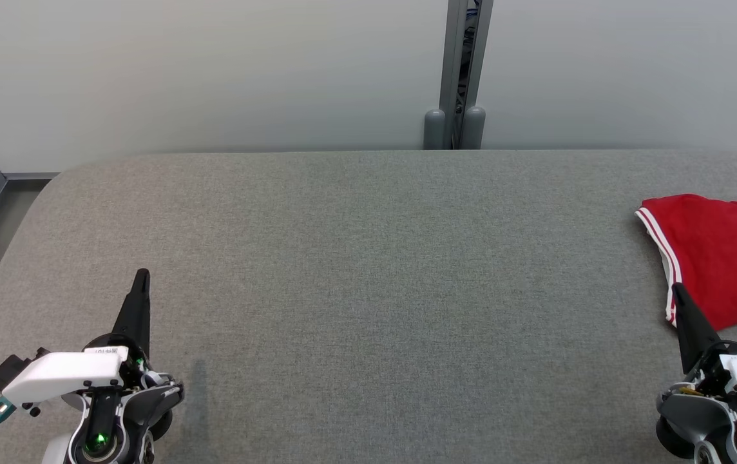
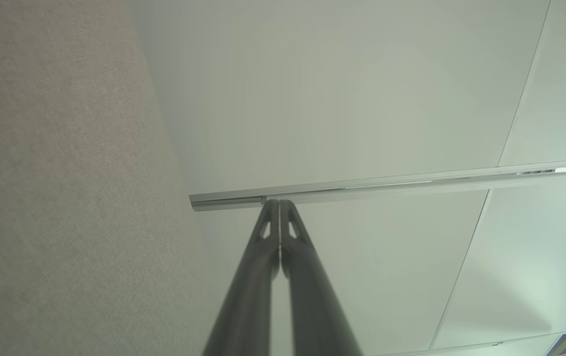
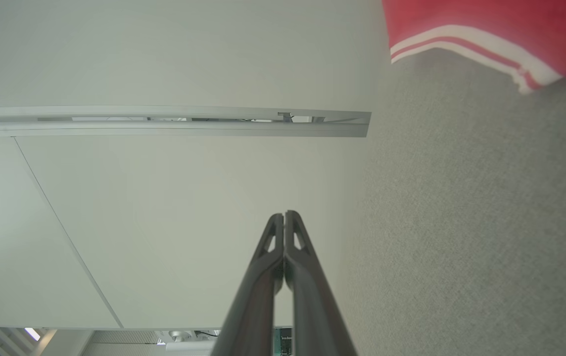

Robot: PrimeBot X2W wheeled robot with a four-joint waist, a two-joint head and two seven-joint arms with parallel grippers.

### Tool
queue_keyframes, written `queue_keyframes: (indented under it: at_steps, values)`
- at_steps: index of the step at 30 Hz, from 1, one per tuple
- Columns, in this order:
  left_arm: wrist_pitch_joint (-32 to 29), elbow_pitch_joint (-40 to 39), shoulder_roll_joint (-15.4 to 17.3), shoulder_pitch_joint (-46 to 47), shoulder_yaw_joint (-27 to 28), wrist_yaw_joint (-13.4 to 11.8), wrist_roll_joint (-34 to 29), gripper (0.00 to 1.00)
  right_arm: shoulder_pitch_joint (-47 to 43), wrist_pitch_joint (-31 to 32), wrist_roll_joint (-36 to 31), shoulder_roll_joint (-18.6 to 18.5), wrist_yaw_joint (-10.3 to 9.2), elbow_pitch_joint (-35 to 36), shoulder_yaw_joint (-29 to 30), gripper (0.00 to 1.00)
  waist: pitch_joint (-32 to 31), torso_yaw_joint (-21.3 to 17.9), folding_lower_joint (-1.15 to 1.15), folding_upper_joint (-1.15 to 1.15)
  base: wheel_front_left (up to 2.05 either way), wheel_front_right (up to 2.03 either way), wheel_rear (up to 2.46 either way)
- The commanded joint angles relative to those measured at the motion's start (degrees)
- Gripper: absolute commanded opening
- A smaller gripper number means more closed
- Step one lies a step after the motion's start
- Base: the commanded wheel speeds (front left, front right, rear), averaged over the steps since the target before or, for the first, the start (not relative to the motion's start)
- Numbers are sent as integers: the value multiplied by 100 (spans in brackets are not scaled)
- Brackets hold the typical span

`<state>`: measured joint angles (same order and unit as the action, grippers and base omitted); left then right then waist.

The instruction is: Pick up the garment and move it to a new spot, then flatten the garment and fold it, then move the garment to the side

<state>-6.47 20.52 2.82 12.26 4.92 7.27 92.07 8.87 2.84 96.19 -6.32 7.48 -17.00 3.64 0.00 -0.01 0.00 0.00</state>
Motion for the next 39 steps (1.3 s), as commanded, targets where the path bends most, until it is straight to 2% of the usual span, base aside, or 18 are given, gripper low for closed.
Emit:
queue_keyframes:
  at_steps: [1,39]
  values:
    - [-9,1,32,88,30,44,15,0,46,29,-9,-37,2,-1,30,0,0,0,0,0,0,0,0]
    - [-12,-2,28,89,36,39,7,0,50,52,-41,-12,2,-4,55,0,0,0,0,0,0,0,0]
